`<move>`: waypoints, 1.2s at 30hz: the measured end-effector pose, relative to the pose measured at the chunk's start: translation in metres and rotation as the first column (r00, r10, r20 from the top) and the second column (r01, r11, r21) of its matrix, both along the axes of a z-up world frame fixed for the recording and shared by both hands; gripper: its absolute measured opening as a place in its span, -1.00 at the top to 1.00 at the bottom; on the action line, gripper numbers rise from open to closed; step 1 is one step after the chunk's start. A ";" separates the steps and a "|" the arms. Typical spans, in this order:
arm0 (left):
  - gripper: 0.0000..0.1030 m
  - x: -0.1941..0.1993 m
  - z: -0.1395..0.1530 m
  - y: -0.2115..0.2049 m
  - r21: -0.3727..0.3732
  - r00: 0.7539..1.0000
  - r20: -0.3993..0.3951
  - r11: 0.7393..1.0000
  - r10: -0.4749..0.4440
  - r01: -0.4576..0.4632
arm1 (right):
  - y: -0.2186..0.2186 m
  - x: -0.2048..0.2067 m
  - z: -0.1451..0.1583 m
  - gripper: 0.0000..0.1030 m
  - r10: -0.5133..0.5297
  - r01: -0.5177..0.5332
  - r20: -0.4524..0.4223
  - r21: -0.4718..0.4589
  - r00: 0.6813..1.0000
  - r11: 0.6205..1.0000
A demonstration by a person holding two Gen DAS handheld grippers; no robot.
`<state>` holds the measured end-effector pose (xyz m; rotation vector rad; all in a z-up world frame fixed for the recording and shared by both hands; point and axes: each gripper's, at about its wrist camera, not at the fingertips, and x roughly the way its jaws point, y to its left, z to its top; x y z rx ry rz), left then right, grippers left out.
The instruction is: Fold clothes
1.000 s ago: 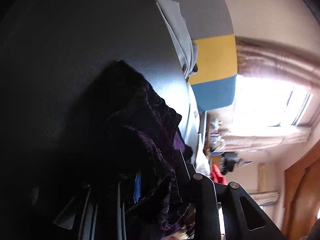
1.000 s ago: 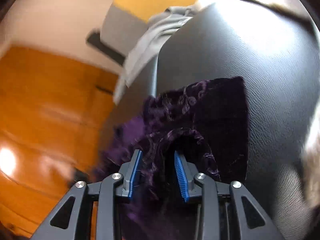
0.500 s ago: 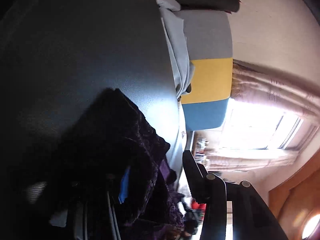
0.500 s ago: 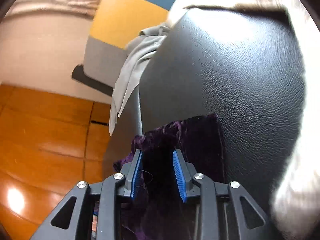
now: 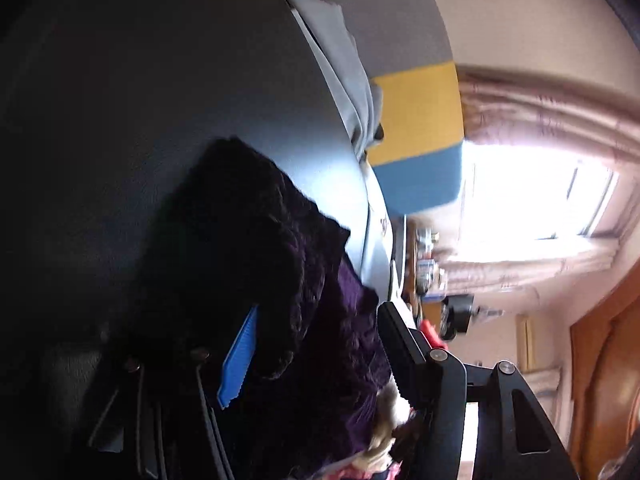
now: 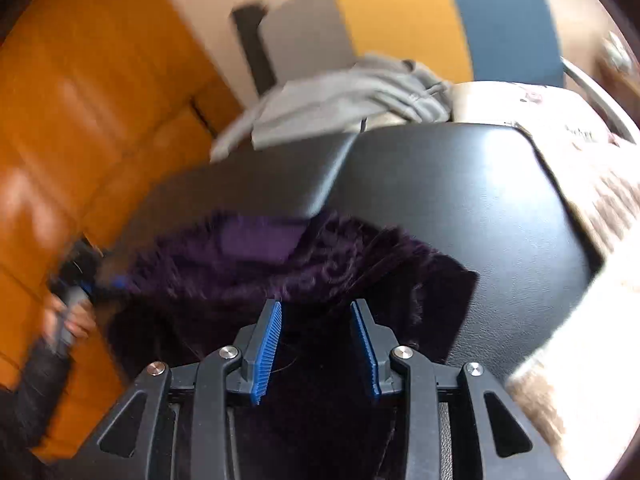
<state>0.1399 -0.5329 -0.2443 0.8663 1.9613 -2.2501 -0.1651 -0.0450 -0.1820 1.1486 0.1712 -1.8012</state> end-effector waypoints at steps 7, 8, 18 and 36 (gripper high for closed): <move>-0.17 -0.044 0.005 -0.004 0.064 0.994 -0.107 0.997 -0.029 0.036 | -0.029 -0.029 -0.027 0.30 -0.002 0.025 0.212 -0.107 0.977 0.994; -0.17 -0.049 0.004 -0.011 0.089 0.992 -0.125 0.996 0.008 0.003 | -0.030 -0.037 -0.026 0.30 -0.031 0.063 0.223 -0.140 0.974 0.988; -0.22 -0.009 0.020 -0.044 -0.091 0.988 -0.034 0.984 0.148 -0.150 | -0.023 -0.015 -0.006 0.30 -0.043 0.038 -0.052 -0.080 0.998 0.996; -0.22 0.028 -0.009 -0.009 -0.250 0.988 0.151 0.968 0.037 0.002 | -0.050 -0.040 -0.033 0.88 0.086 -0.056 -0.135 0.214 0.987 0.975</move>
